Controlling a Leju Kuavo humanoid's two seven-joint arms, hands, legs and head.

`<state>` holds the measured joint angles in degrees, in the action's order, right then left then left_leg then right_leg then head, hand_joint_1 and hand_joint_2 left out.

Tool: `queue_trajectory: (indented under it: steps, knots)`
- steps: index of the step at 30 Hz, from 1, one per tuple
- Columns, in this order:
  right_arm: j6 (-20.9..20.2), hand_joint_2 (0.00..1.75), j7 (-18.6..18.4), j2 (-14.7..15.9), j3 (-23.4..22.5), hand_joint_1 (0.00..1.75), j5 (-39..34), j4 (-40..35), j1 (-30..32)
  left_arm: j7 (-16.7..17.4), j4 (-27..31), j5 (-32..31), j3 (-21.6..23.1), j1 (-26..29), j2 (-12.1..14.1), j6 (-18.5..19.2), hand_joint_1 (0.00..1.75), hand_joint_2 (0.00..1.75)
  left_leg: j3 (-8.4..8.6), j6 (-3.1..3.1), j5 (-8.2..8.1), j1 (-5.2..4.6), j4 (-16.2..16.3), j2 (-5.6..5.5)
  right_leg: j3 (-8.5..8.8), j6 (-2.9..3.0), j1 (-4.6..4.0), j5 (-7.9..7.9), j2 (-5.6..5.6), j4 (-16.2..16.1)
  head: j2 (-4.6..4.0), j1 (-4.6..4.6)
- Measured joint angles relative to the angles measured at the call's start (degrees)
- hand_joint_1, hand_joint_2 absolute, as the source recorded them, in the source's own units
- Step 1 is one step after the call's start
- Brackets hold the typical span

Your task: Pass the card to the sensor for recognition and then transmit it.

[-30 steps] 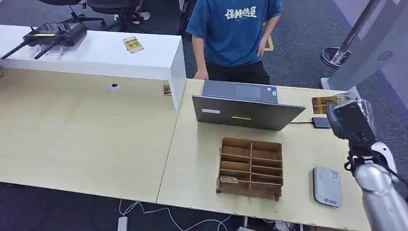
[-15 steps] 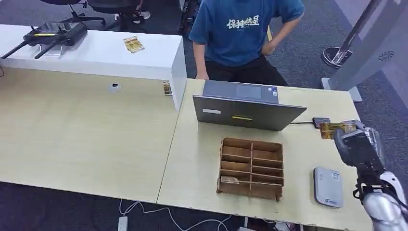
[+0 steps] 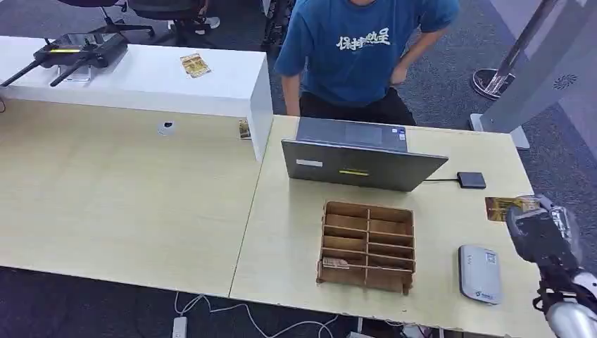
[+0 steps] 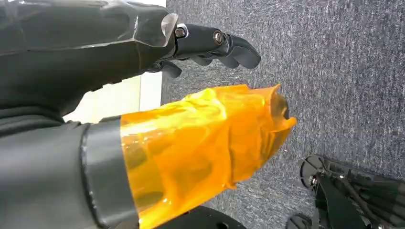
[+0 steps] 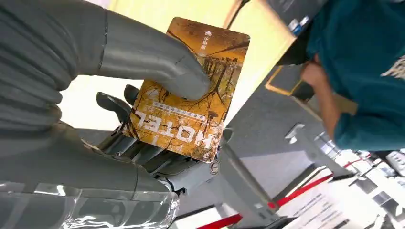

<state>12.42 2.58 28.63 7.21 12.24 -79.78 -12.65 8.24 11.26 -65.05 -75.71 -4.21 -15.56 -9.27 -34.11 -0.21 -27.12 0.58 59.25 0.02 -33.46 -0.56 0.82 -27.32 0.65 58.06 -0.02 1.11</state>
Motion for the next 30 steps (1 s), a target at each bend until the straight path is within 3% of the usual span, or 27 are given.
queue_trajectory:
  steps: [5, 15, 30]
  knots:
    - [0.3, 1.75, -0.7, 0.1, -4.1, 1.75, 1.7, 1.2, 1.4, 0.0, 0.0, -0.1, 0.0, 0.0, 0.0, -0.1, 0.00, 0.00, 0.01, 0.02, -0.02, -0.01, 0.0, 0.02, -0.01, -0.01, 0.01, -0.02, -0.03, 0.0, 0.00, 0.00]
    - [0.7, 1.75, -1.6, 0.3, -11.2, 1.75, 4.0, 10.9, 1.3, 0.2, 0.0, -0.6, 0.0, 0.0, 0.0, -0.1, 0.00, 0.00, 0.00, 0.02, -0.02, -0.01, 0.0, 0.01, 0.01, 0.00, 0.01, -0.02, 0.00, 0.0, 0.00, 0.00]
    - [0.7, 1.75, -1.5, 0.3, -12.9, 1.75, 4.0, 14.8, 1.1, 0.2, 0.0, -0.6, 0.0, 0.0, 0.0, -0.1, 0.00, 0.00, 0.00, 0.02, -0.02, -0.01, 0.0, 0.02, 0.00, -0.01, 0.01, -0.02, 0.00, 0.0, 0.00, 0.00]
